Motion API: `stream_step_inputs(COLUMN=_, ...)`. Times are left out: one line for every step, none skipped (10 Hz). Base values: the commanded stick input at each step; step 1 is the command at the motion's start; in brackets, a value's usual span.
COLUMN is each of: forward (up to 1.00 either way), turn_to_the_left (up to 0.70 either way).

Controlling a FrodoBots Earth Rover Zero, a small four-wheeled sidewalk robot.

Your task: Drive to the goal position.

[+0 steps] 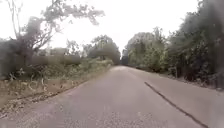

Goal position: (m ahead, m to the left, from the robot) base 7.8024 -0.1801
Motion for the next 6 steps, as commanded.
stream_step_inputs(forward=0.85, turn_to_the_left=-0.22)
stream_step_inputs(forward=0.85, turn_to_the_left=0.02)
stream_step_inputs(forward=0.85, turn_to_the_left=0.02)
stream_step_inputs(forward=0.85, turn_to_the_left=0.02)
stream_step_inputs(forward=0.85, turn_to_the_left=0.02)
stream_step_inputs(forward=0.85, turn_to_the_left=0.02)
